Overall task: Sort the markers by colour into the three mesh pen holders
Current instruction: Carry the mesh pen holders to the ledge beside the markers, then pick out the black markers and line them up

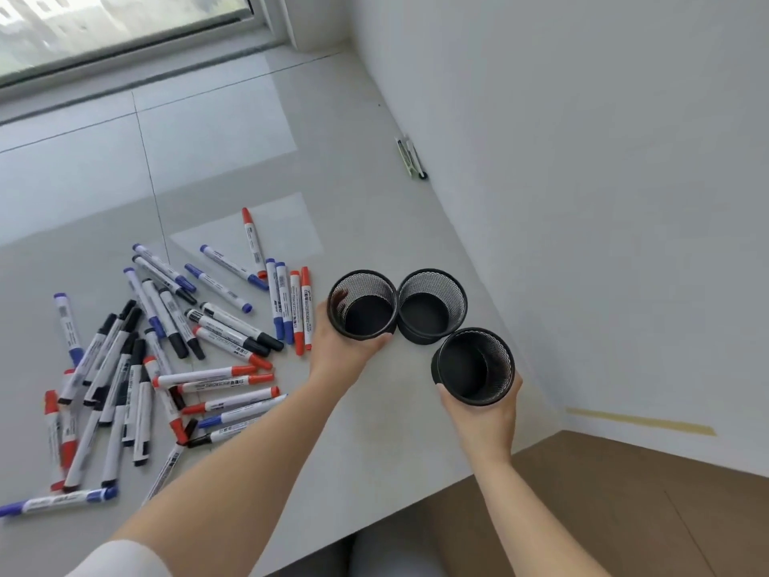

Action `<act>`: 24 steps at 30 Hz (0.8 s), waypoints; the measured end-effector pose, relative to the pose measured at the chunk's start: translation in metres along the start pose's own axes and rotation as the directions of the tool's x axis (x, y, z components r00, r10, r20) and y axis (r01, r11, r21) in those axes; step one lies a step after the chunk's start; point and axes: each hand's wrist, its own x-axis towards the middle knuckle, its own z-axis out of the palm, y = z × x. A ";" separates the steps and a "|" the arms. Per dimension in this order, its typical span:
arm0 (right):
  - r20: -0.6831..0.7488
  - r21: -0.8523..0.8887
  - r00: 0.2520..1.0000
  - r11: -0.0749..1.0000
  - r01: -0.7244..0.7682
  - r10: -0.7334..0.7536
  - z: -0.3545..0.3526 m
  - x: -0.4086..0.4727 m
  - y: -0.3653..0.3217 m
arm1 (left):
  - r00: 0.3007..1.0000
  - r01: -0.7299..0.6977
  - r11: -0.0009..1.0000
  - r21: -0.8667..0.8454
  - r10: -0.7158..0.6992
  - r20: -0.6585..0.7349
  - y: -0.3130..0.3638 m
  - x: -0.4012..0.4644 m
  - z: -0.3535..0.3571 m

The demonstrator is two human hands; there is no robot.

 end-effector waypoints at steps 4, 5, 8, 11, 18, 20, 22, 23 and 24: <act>-0.012 -0.019 0.999 0.999 0.034 -0.035 0.000 0.006 0.001 | 0.998 -0.058 0.998 -0.036 0.059 0.028 0.003 0.010 0.005; -0.012 -0.035 0.999 0.999 0.031 -0.031 -0.001 0.006 0.001 | 0.997 -0.070 0.997 -0.037 0.072 0.035 0.002 0.011 0.005; -0.036 -0.097 0.999 0.995 -0.003 -0.001 -0.001 0.002 0.003 | 0.994 -0.076 0.997 -0.008 0.076 0.084 0.000 0.007 -0.001; -0.111 -0.105 0.990 0.990 -0.093 0.081 0.001 -0.013 0.013 | 0.992 -0.012 1.000 -0.003 0.012 0.126 -0.006 -0.003 -0.016; 0.076 -0.258 0.993 0.964 -0.063 0.086 0.051 -0.085 0.019 | 0.961 -0.005 0.995 0.104 -0.024 0.275 -0.044 -0.062 -0.103; 0.181 -0.276 0.983 0.961 0.014 0.038 0.074 -0.107 0.013 | 0.959 -0.016 0.986 0.165 -0.032 0.282 -0.064 -0.078 -0.137; 0.280 -0.303 0.960 0.949 0.091 -0.003 0.097 -0.126 0.005 | 0.972 0.000 0.978 0.208 -0.049 0.232 -0.082 -0.089 -0.172; 0.332 -0.310 0.943 0.941 0.135 -0.026 0.108 -0.134 -0.001 | 0.980 0.021 0.975 0.221 -0.064 0.189 -0.091 -0.093 -0.190; 0.383 -0.315 0.922 0.931 0.183 -0.052 0.119 -0.142 -0.007 | 0.986 0.048 0.971 0.233 -0.083 0.143 -0.098 -0.096 -0.208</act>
